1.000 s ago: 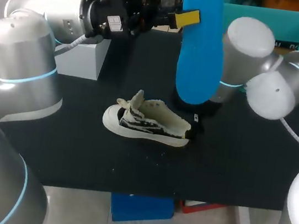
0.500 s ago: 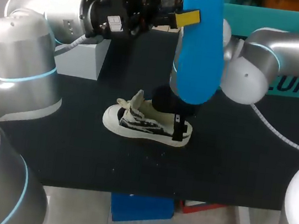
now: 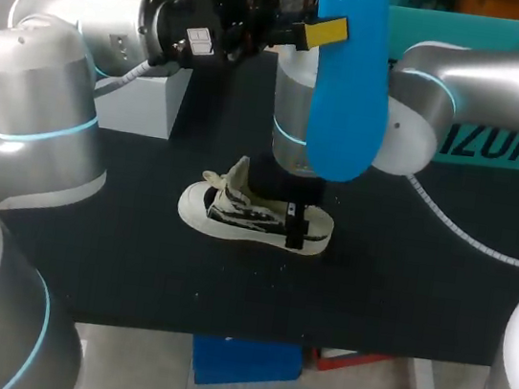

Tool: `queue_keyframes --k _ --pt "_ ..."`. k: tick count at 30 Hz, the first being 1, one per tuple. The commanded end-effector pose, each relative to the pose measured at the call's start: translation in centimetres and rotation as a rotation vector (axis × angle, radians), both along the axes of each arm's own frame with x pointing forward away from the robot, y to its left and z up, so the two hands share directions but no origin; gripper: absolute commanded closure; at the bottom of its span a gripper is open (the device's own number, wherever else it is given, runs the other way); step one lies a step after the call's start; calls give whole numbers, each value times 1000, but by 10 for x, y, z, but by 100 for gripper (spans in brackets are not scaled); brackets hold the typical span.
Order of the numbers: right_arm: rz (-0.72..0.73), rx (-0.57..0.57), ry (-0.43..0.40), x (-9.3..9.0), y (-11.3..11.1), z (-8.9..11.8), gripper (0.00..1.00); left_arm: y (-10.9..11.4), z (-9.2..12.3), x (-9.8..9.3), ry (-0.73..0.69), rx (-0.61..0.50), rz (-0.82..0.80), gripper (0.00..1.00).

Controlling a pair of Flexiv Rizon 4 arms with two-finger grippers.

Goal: Take the shoe out of the shoebox, open the shoe tongue, remove and reinsert the insole, then place the shoe into the shoebox

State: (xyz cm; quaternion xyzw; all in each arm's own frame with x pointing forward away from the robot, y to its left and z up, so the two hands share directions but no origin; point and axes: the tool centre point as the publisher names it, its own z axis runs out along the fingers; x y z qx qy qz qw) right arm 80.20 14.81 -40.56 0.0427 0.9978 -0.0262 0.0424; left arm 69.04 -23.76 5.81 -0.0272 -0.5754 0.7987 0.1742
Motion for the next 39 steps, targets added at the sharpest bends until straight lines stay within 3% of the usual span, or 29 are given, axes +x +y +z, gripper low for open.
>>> queue_keyframes --k 1,16,39 --pt "-2 4 3 1 1 -5 0 0 -1 0 -2 1 -1 100" --pt "-34 75 15 2 -11 1 0 0 -1 0 -2 1 -1 100" --pt "-118 460 7 4 -29 -2 0 0 -1 0 -2 1 -1 100"
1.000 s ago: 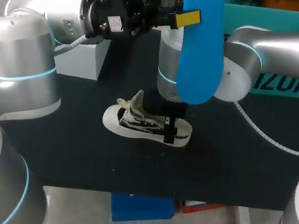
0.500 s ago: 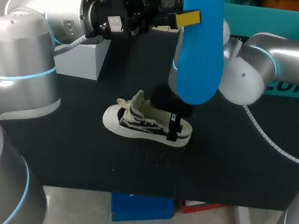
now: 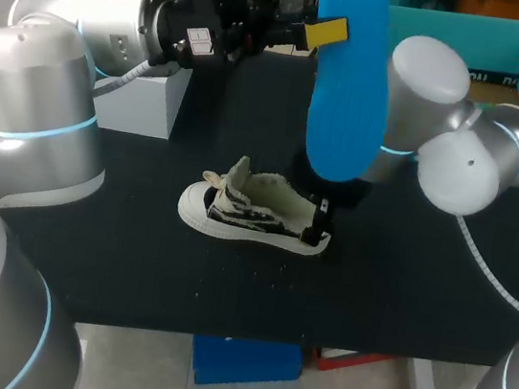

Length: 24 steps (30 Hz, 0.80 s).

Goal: Take the shoe out of the shoebox, open the shoe tongue, remove and reinsert the insole, then place the shoe into the shoebox

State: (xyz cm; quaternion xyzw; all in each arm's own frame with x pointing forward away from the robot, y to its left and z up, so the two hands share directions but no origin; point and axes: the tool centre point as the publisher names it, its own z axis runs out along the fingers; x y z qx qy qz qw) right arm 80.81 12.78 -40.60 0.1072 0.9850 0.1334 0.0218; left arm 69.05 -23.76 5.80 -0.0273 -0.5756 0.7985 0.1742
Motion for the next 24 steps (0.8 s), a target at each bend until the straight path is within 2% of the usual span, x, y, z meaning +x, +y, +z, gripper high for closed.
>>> queue_keyframes --k 1,24 --pt "-12 146 -23 -2 -10 -2 0 0 -1 0 -1 0 -1 100" --pt "-21 513 -131 -8 -15 -22 0 0 -1 0 -1 0 -1 100"
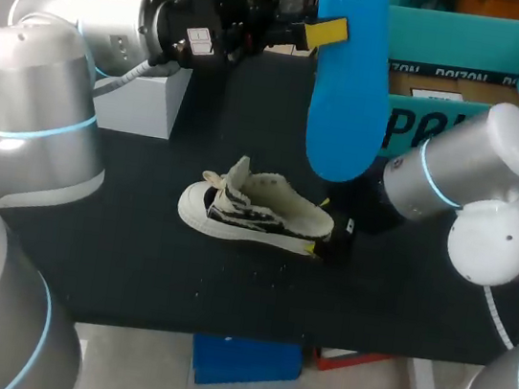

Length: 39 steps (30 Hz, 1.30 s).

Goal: Take the shoe out of the shoebox, open the shoe tongue, remove and reinsert the insole, then place the shoe into the shoebox

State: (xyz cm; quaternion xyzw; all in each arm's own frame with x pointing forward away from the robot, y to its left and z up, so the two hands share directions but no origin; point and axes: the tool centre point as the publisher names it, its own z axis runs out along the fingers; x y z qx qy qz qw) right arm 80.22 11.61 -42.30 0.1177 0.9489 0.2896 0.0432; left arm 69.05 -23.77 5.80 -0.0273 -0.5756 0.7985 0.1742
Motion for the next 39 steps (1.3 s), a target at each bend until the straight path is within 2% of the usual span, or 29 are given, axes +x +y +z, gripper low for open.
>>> queue_keyframes --k 1,12,23,26,29,35,39 --pt "7 215 -67 -2 -3 -5 0 0 -1 0 -1 0 -1 100" --pt "-13 323 -64 -1 -8 -10 0 0 -1 0 -1 0 -1 100" --pt "-11 324 -62 -1 -9 -15 0 0 -1 0 -1 0 -1 100" --pt "7 268 -63 1 -11 -9 0 0 -1 0 -1 0 -1 100" --pt "67 122 -58 5 -13 0 0 0 -1 0 -1 0 -1 100" --pt "124 -92 -42 15 -19 25 0 0 -1 0 -1 0 -1 100" --pt "157 -271 -16 18 -17 31 0 0 -1 0 -1 0 -1 100"
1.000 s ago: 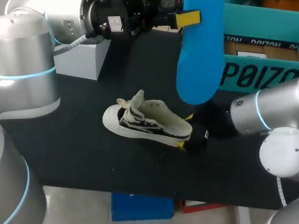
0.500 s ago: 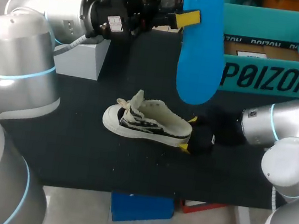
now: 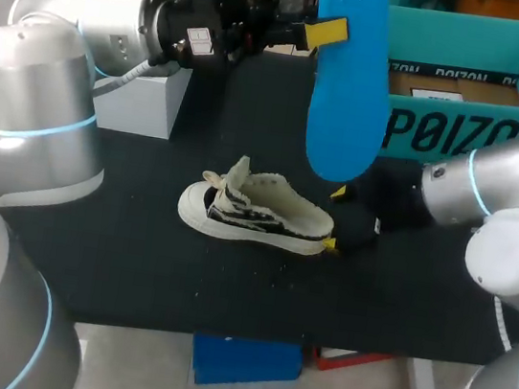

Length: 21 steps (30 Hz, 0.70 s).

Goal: Take the shoe out of the shoebox, open the shoe tongue, remove and reinsert the insole, then place the shoe into the shoebox

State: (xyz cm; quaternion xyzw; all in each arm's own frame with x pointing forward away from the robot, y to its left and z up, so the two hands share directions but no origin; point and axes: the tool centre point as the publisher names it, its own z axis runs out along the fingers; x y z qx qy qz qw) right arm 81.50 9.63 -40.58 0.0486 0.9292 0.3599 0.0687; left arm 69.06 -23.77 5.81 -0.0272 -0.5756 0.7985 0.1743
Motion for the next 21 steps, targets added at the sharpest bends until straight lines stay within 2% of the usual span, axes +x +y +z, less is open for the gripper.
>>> queue_keyframes --k 1,14,15,16,18,19,21 --pt "24 -442 70 5 4 15 0 0 -1 0 -2 0 -1 100" --pt "19 -750 51 12 41 18 0 0 -1 0 -2 0 -1 100" --pt "15 -773 46 14 44 19 8 0 -1 0 -2 0 -1 100" --pt "13 -801 39 15 47 18 21 0 -1 0 -2 0 -1 100" --pt "16 -830 40 18 53 17 27 0 -1 0 -2 0 -1 100" --pt "16 -848 35 20 56 16 34 0 -1 0 -2 0 -1 100" --pt "18 -857 36 23 61 15 42 0 -1 0 -2 0 -1 100"
